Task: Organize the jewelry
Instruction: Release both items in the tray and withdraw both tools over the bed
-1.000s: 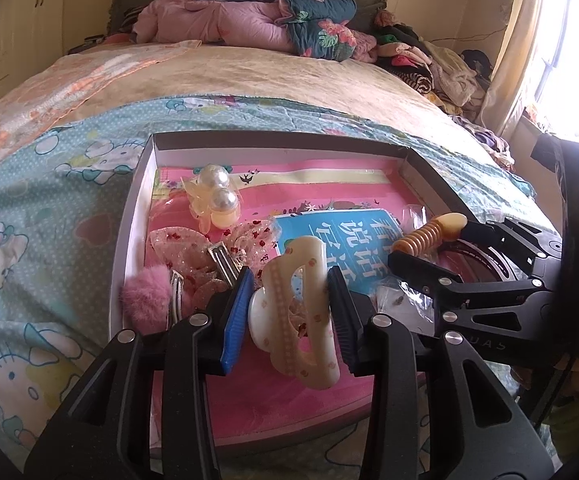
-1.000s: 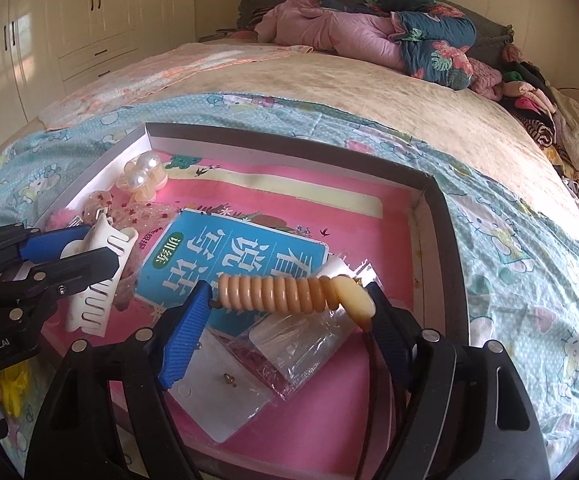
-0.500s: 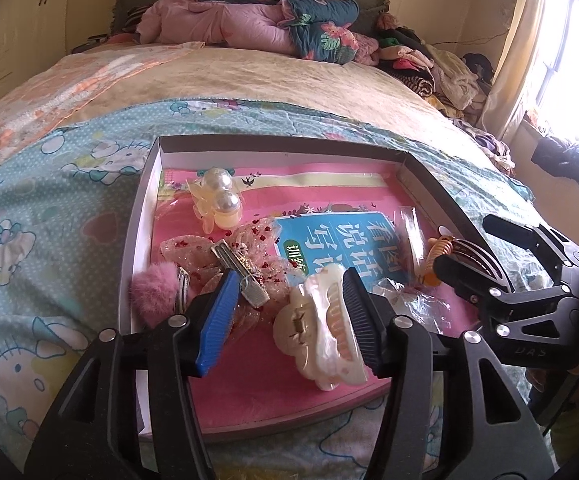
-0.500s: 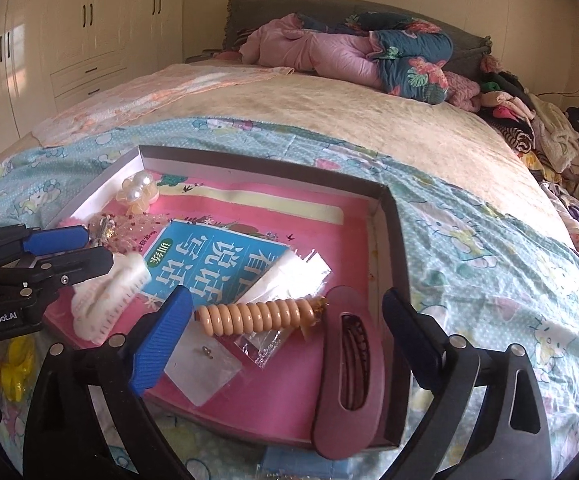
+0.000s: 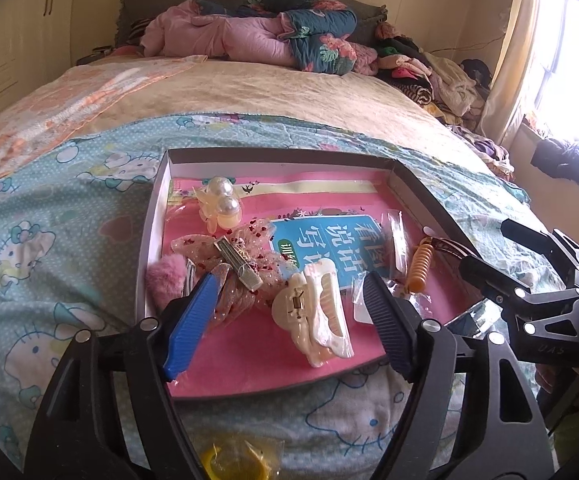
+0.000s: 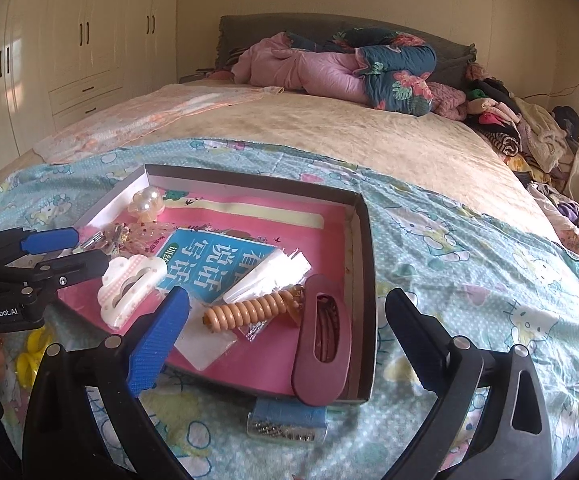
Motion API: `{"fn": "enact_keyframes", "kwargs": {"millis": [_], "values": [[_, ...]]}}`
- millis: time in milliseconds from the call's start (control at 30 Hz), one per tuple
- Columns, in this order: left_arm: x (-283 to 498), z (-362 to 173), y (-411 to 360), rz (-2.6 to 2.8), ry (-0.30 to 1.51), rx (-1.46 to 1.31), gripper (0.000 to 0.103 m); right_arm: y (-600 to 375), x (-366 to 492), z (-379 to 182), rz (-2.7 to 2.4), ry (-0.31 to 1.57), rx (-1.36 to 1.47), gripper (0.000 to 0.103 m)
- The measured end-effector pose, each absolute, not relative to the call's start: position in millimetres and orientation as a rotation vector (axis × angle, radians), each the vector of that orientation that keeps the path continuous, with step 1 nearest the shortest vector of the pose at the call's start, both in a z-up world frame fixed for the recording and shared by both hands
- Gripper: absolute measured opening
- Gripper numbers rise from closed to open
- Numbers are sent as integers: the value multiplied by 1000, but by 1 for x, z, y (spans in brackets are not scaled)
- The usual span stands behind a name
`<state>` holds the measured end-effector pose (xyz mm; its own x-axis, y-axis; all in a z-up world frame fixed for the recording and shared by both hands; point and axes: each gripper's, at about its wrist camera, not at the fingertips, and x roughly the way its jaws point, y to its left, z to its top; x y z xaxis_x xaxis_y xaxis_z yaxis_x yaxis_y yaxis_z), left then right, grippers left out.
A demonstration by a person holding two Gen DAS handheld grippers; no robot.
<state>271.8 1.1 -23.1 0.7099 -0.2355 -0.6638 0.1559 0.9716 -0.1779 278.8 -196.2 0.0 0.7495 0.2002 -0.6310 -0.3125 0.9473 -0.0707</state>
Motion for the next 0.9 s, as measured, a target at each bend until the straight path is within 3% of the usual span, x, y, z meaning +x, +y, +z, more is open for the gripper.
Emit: {"fn": "enact_keyframes", "kwargs": {"millis": [267, 900], "values": [[257, -12, 0, -214, 721, -102, 91, -204, 261, 10, 287, 636, -162, 96], [201, 3, -1, -193, 627, -62, 92, -208, 211, 20, 304, 592, -154, 96]]}}
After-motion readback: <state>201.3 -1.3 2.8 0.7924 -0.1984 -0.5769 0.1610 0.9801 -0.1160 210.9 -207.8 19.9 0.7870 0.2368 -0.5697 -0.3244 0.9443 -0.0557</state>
